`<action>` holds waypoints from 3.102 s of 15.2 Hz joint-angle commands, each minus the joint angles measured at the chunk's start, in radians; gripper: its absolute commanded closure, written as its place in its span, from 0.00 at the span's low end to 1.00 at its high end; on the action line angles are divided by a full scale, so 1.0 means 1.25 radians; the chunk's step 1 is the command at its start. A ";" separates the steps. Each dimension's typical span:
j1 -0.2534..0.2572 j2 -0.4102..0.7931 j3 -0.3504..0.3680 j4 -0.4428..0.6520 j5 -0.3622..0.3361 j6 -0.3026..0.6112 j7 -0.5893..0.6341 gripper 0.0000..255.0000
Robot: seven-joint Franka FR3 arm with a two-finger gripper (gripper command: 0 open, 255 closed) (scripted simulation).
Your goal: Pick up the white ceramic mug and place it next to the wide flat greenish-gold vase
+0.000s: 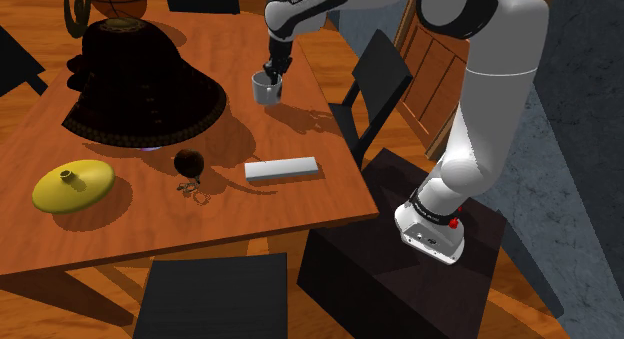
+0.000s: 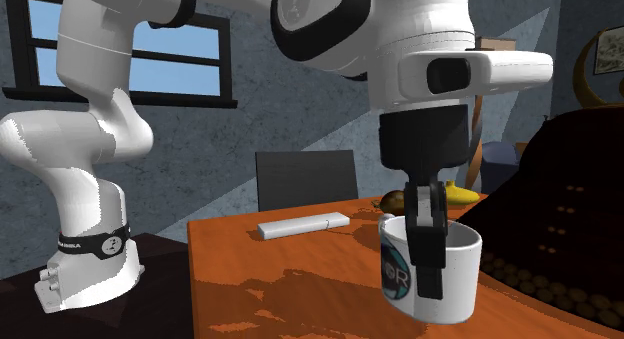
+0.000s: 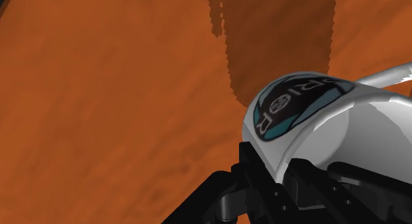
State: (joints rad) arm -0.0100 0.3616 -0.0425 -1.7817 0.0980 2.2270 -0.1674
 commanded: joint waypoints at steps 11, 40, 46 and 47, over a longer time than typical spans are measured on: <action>0.001 -0.047 -0.003 0.066 -0.008 -0.112 0.010 1.00; 0.179 -0.192 0.109 -0.010 -0.063 -0.167 0.324 1.00; 0.242 -0.184 0.154 -0.001 -0.083 -0.167 0.439 1.00; 0.252 -0.180 0.162 0.004 -0.087 -0.168 0.458 1.00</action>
State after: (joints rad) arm 0.2917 0.1235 0.1505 -1.7910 -0.0042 2.0181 0.3784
